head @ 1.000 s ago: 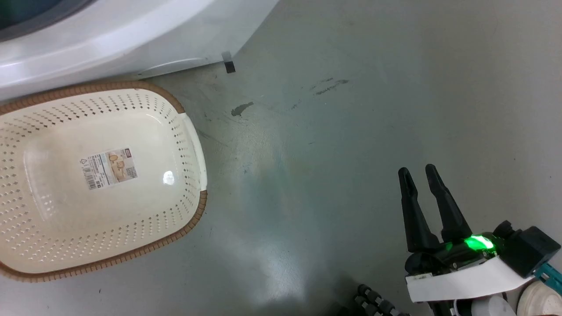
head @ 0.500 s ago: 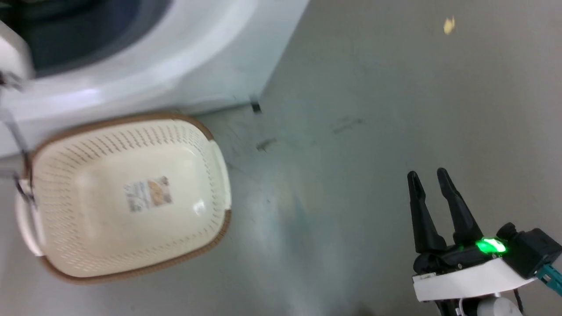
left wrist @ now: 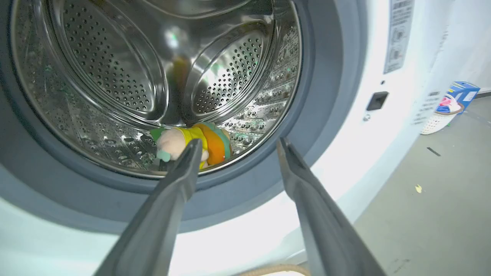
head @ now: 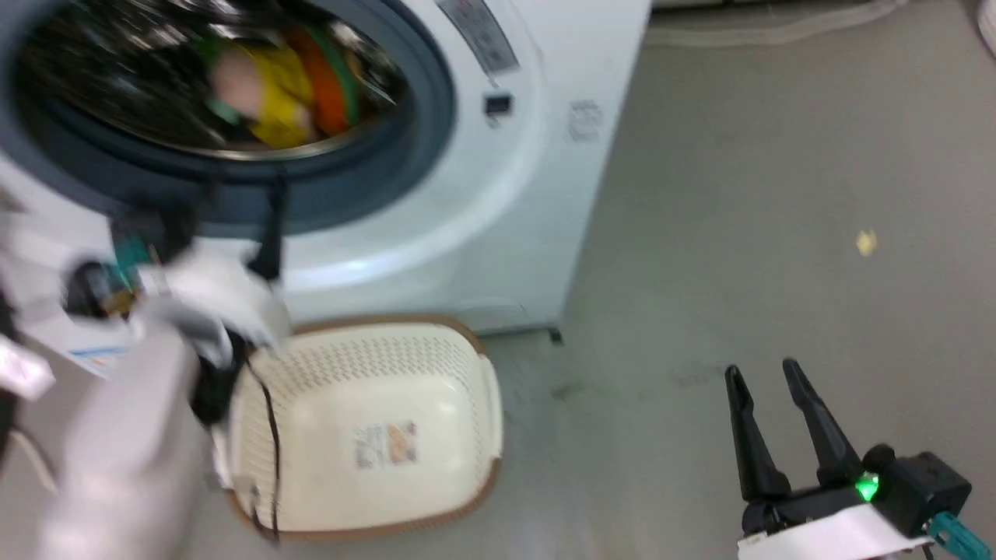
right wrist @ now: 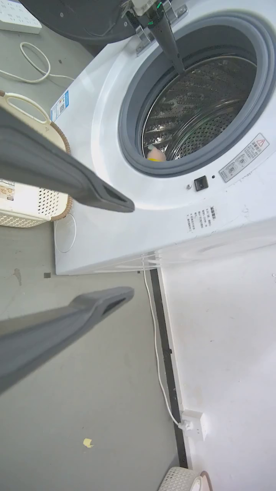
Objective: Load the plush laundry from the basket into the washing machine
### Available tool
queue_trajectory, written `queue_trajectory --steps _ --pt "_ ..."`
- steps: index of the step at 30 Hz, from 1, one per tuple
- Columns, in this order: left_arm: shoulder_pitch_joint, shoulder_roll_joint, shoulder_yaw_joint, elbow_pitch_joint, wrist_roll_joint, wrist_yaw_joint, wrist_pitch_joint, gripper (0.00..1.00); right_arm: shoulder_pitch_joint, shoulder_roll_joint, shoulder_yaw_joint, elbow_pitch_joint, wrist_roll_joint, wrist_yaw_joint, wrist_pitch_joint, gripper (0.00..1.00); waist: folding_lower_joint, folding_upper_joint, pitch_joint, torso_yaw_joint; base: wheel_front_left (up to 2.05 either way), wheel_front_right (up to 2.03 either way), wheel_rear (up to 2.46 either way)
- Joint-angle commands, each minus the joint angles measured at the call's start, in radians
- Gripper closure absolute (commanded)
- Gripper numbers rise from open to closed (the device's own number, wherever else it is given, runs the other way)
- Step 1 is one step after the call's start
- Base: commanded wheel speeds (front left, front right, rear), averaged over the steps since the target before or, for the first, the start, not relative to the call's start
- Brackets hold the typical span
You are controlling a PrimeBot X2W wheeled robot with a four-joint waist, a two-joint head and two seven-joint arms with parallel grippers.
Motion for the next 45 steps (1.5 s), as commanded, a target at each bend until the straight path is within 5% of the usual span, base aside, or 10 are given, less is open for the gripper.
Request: queue_trajectory --steps 1,13,22,31,32,45 --pt "0.070 -0.016 0.016 -0.046 0.008 0.009 -0.005 0.00 0.017 0.000 -0.005 0.003 -0.007 0.001 -0.005 0.00 0.0004 0.0000 -0.114 0.093 0.00 0.00 0.00" --pt "0.576 -0.138 0.136 -0.434 0.081 0.106 -0.005 0.00 0.114 0.000 -0.020 -0.008 -0.090 0.001 -0.005 0.00 0.0004 0.0000 -0.267 0.178 0.00 0.00 0.00" --pt "0.779 -0.211 0.176 -0.516 0.166 0.176 -0.005 0.00 0.155 0.000 -0.035 0.002 -0.067 0.001 -0.005 0.00 0.0004 0.0000 -0.296 0.212 0.00 0.00 0.00" --pt "0.842 -0.263 0.249 -0.548 0.245 0.121 -0.005 0.00 0.161 0.000 -0.021 0.044 -0.048 0.001 -0.005 0.00 0.0004 0.0000 -0.295 0.231 0.00 0.00 0.00" --pt "0.834 -0.260 0.248 -0.546 0.243 0.120 -0.001 1.00 0.148 0.000 -0.023 0.041 -0.049 0.000 0.000 1.00 0.0005 0.0000 -0.295 0.231 0.00 0.00 0.00" --pt "0.826 -0.266 0.256 -0.556 0.262 0.117 0.020 1.00 0.135 0.000 -0.029 0.039 -0.067 0.000 0.020 1.00 0.0005 0.0000 -0.291 0.229 0.00 0.00 0.00"
